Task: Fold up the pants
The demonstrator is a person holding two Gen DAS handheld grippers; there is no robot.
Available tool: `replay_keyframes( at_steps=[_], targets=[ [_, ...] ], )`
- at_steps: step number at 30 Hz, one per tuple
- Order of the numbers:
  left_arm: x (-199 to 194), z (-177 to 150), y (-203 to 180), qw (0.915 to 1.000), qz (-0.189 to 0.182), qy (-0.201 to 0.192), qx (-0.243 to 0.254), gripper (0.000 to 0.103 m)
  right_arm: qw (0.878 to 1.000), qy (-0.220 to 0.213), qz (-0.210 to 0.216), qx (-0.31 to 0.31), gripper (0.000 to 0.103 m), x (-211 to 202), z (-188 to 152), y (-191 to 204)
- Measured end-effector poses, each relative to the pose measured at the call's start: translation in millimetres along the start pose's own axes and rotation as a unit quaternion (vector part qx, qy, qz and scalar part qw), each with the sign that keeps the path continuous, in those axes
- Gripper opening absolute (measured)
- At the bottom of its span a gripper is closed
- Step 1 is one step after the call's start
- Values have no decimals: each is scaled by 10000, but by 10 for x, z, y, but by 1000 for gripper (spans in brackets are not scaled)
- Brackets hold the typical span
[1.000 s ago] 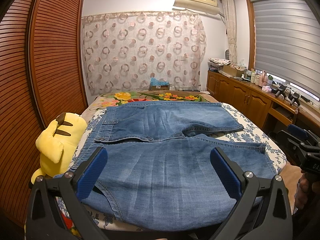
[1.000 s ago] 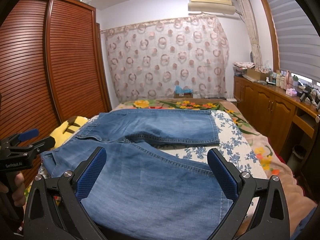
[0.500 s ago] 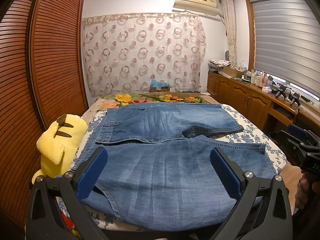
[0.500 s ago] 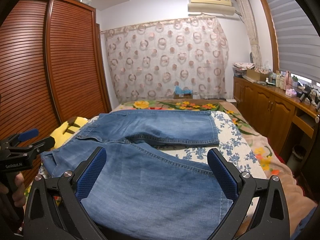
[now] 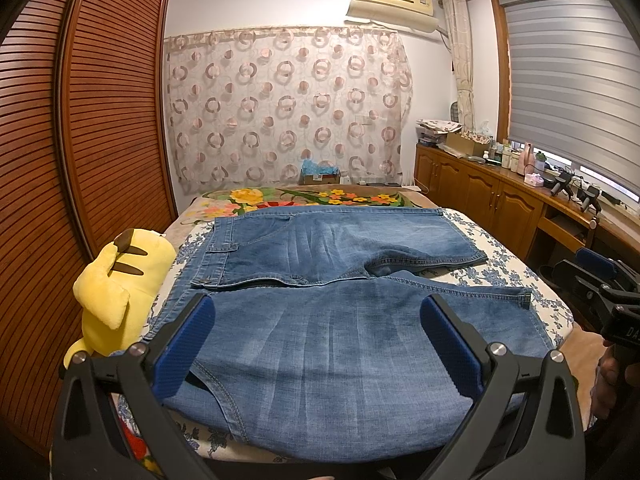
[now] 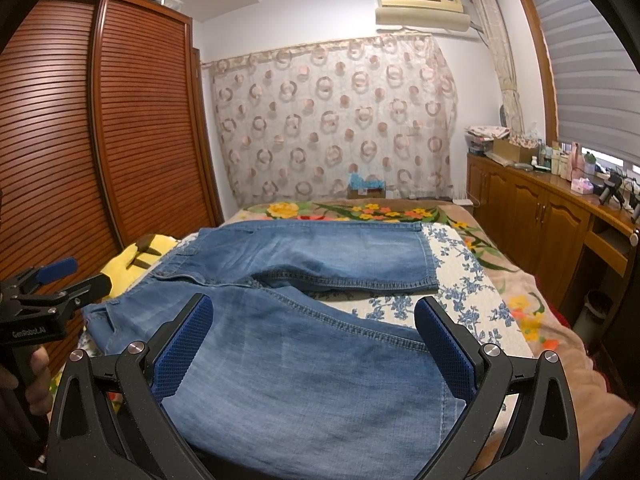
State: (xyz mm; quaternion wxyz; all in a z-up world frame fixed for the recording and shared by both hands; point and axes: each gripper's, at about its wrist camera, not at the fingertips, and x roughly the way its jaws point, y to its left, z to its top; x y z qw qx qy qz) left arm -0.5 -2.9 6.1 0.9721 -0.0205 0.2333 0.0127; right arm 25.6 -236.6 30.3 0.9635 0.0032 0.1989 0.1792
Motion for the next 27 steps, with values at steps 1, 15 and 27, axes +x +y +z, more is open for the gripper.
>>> replay_keyframes(
  at_steps=[1,15,27],
  targets=[
    [-1,5,-1,10000,-1,1,-1,103,10000,-2,-3,0,103,0,0,-1],
    [-1,-4,-1,10000,1,-16,8,103,10000,-9,-4,0,103,-5,3,-5],
    [178,-57,286,9990,42,422,-100,103,9996,270,11,-43,103,66,-91,-109]
  ],
)
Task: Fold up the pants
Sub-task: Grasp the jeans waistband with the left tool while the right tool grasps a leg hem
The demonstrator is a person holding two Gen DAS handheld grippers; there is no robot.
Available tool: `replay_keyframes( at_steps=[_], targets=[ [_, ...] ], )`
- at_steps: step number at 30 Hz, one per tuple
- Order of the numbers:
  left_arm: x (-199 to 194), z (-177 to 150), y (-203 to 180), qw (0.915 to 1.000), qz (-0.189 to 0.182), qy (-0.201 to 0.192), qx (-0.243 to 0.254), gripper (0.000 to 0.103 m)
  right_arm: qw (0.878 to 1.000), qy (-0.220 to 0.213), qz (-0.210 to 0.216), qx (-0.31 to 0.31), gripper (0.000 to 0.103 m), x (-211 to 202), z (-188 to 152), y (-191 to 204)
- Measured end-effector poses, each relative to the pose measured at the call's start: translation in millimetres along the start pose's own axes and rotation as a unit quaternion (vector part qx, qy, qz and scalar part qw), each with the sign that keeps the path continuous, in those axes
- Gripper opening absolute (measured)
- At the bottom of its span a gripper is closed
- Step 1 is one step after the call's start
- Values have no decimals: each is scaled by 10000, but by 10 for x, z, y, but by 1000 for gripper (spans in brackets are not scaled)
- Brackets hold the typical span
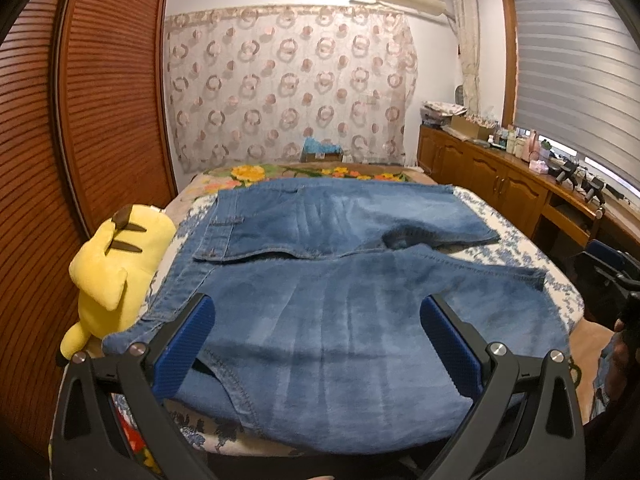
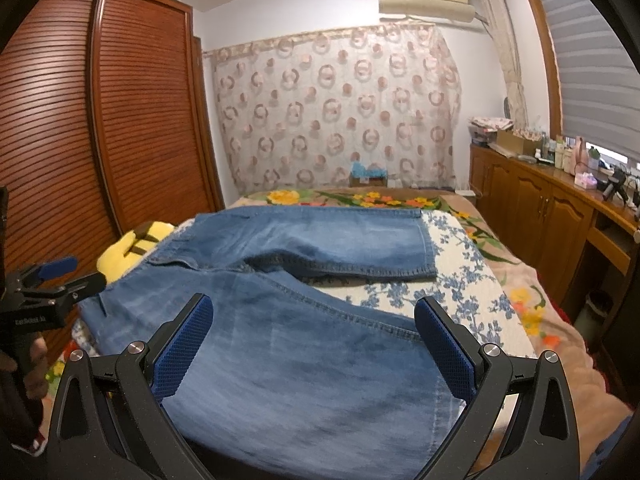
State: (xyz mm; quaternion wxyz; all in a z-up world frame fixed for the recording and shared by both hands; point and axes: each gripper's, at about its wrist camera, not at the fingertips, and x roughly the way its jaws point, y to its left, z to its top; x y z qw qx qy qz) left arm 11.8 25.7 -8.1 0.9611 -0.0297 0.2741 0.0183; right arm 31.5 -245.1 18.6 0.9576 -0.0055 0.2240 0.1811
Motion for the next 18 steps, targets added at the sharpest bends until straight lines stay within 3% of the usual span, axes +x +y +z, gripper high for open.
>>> replay_keyframes(
  at_steps=[12,18],
  targets=[
    [277,-293,462,9990,75,325,-284,103,9973,728,-107,14,103,411,-254,-410],
    [357,-422,832,9974,382,421,-453,103,9950,955,-295,48,103,544,-411,-620]
  ],
)
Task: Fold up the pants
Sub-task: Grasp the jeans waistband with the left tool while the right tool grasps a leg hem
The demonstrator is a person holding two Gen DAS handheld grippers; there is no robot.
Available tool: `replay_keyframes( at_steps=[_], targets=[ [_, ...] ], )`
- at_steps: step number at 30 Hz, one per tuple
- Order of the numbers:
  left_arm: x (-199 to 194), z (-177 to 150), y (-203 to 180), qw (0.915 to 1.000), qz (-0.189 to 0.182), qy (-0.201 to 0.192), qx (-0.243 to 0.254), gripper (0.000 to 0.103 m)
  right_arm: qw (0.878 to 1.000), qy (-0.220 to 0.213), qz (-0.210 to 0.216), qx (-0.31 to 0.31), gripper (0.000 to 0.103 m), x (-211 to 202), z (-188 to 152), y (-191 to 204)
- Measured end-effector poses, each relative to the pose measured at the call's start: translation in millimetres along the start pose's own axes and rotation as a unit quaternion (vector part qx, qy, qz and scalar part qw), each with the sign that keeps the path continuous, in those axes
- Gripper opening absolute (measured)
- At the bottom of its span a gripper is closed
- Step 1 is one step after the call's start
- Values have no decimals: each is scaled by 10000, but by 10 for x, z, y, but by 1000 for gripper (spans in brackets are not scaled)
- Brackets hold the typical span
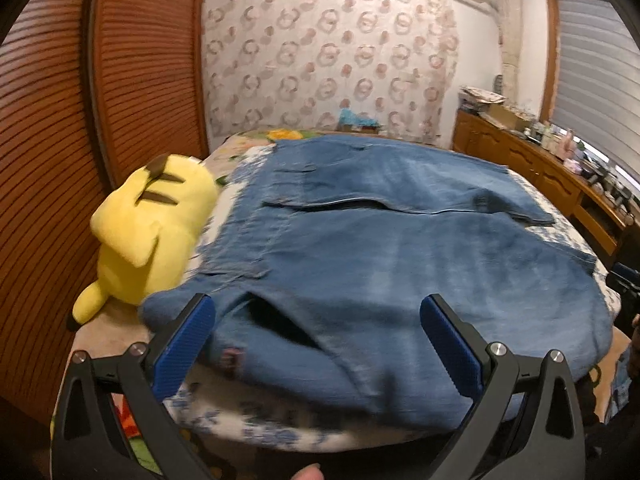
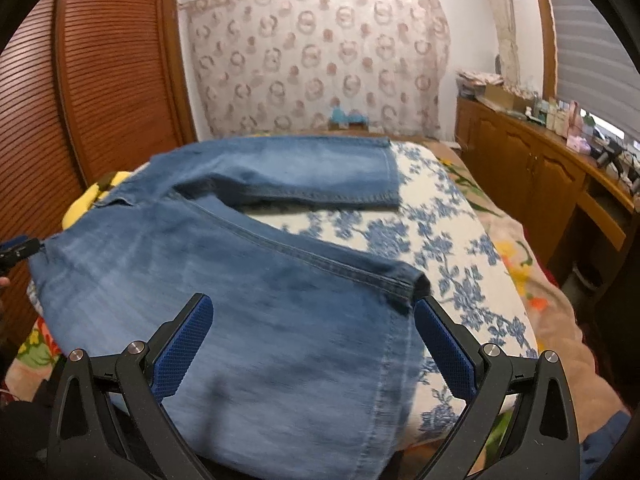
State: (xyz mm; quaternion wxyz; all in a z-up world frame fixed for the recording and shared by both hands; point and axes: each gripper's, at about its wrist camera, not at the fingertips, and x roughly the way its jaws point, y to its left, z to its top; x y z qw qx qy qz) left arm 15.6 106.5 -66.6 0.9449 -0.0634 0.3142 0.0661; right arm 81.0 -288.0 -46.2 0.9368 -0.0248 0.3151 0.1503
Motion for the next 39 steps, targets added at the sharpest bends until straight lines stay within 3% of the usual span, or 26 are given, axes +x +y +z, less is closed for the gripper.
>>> replay_keyframes(
  at_steps=[6,14,16,20,28,30,33,36,39],
  targets=[
    [-52,-79,381,9993,173,-134,-312,102,9998,129,-143,17,103,84,-82,-127],
    [-5,-162,664,9974,251,47,-667,94,9997,195,-150,24,103,78,-140,-159],
    [27,-214,682,9970,243,142,-725,90,9997,201,-163,26,103,64,-148,-176],
    [110,-282,633,9970,190,271,-698,69,9995,239,-204,22,103,34,-171,-196],
    [252,-341,651,9953,211,521,-785,64,9990,339,-278,80,102,17,-221,-285],
    [247,-349,653,9955,161,517,-775,47,9989,364,-291,73,102,7,-240,-301],
    [192,-325,625,9966,107,409,-705,31,9988,433,-193,86,101,4,-278,-331],
    [126,-263,583,9979,55,269,-590,19,9986,493,-150,118,100,4,-315,-361],
    [69,-170,525,9987,4,138,-496,16,9983,550,-156,115,98,7,-342,-387]
  ],
)
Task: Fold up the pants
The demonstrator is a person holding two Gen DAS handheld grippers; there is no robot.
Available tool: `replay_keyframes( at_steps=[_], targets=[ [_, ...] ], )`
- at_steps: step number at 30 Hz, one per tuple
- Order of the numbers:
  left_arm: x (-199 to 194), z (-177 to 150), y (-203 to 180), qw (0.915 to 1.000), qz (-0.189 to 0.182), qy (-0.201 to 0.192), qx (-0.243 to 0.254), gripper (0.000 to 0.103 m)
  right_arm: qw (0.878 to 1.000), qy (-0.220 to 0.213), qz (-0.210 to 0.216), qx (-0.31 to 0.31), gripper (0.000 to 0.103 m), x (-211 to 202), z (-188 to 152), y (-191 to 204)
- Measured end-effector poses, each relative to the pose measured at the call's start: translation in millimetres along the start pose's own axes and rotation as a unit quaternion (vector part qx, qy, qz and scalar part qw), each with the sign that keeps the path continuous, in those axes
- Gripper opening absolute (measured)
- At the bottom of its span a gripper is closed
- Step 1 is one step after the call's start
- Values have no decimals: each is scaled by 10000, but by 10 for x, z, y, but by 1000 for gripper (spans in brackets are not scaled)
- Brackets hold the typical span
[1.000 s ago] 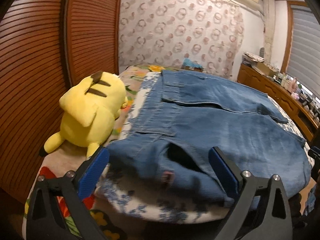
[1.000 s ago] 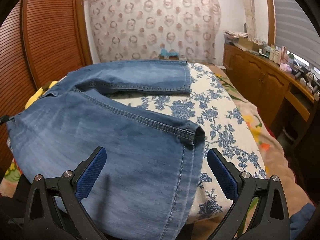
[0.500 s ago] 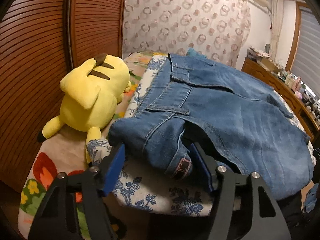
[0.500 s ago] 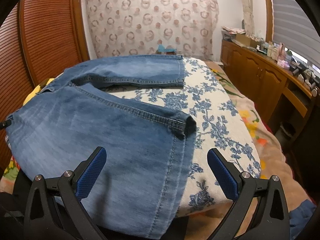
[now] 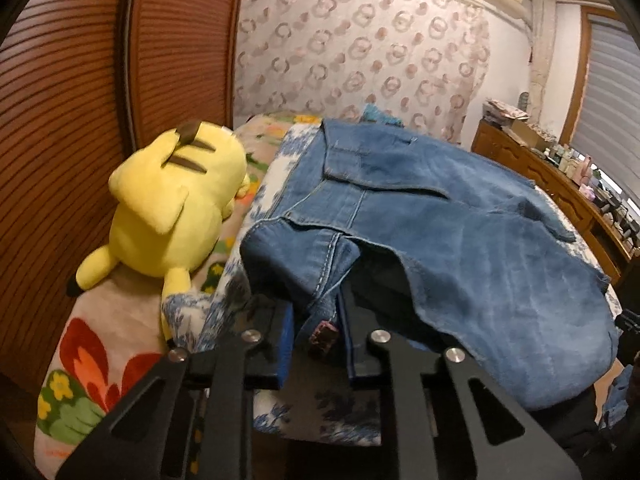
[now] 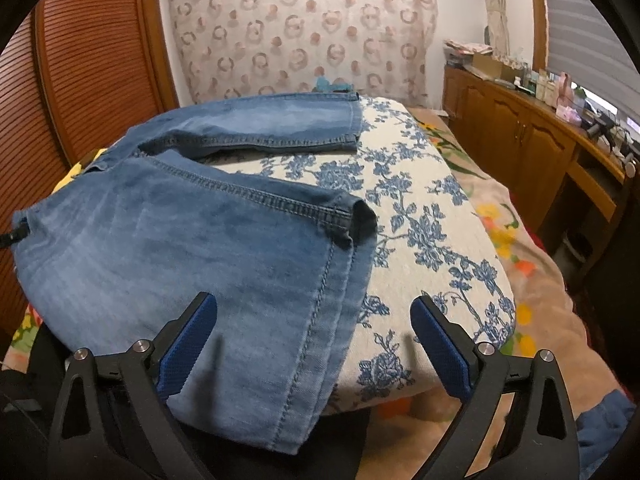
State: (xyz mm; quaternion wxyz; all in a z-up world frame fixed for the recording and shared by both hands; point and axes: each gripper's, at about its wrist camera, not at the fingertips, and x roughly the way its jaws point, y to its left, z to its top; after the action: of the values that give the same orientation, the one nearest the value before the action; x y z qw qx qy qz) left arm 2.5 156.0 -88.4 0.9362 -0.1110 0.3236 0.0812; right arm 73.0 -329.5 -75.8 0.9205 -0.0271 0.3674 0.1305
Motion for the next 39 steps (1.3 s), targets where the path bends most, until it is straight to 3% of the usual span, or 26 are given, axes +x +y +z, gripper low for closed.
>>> replay_keyframes(
  at_steps=[4,10,16,21,27,31,39],
  targets=[
    [-73,119,-97,9997,-51,-202,101,15,9999,93,-106,27,92,14,-23,-14],
    [-123,283,-215,9988,-156,-415,205,15,9996,265,-12,1,73,49,-45,-4],
    [-179,487,-369,9968,-312,-658,334,14,9993,304,-161,-154,42,57,-39,38],
    [-217,697,-544,9935,-441,-912,515,14,9992,316,-41,-250,15,61,-30,65],
    [-227,923,-683,9898,-588,-1122,655,14,9989,279,157,-335,6,47,7,102],
    [-252,1070,-704,9882,-663,-1216,658,14,9988,-17,239,-430,5,-107,164,144],
    [-293,1339,-763,9851,-684,-1359,798,14,9919,-668,52,-1080,4,-224,877,355]
  ],
)
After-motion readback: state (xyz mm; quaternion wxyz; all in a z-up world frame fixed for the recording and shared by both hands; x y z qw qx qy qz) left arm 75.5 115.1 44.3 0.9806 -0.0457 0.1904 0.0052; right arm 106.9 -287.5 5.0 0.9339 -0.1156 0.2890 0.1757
